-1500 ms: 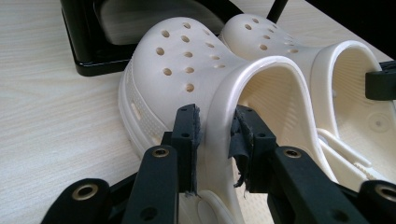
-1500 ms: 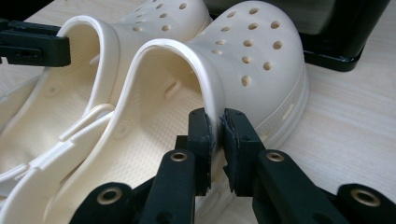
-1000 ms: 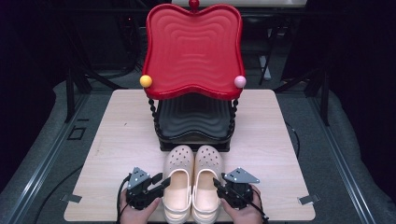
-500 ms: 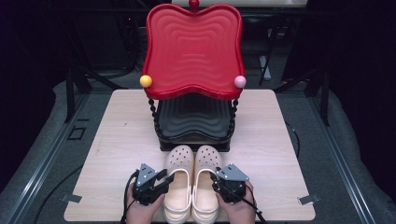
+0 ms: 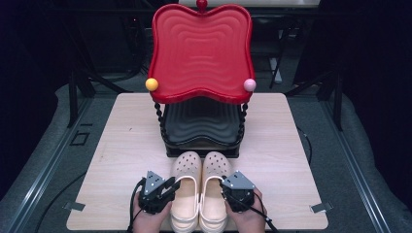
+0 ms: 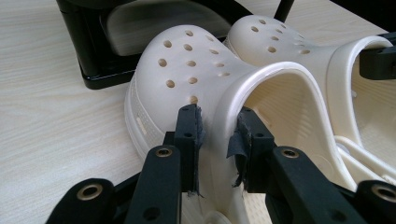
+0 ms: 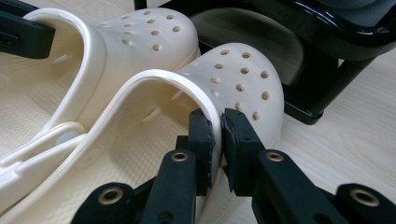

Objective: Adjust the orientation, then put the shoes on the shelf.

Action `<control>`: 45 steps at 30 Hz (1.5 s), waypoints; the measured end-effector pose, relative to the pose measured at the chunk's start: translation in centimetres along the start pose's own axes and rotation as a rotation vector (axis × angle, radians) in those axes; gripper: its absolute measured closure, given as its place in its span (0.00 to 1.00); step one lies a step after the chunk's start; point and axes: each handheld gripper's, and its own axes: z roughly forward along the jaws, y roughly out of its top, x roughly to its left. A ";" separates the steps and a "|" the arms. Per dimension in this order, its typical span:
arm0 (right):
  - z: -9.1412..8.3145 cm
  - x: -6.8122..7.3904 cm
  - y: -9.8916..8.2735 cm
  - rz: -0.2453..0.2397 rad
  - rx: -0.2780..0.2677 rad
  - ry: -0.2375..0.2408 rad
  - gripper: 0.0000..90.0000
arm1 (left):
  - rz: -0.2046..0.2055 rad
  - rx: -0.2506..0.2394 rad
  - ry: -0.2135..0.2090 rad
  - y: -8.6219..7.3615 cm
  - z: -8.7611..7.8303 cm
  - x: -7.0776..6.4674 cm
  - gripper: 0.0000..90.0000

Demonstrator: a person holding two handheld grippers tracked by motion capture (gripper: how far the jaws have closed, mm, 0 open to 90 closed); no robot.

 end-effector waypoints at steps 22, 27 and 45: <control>-0.4 -0.2 0.3 0.012 -0.034 0.006 0.92 | -0.024 -0.008 -0.019 0.3 -0.8 -0.1 0.84; -0.7 0.0 0.5 0.008 -0.055 0.008 0.93 | -0.030 -0.029 -0.023 0.6 -1.3 -0.1 0.84; -4.6 1.2 2.7 -0.011 -0.107 0.030 0.93 | -0.025 -0.079 -0.041 2.4 -5.6 -0.8 0.84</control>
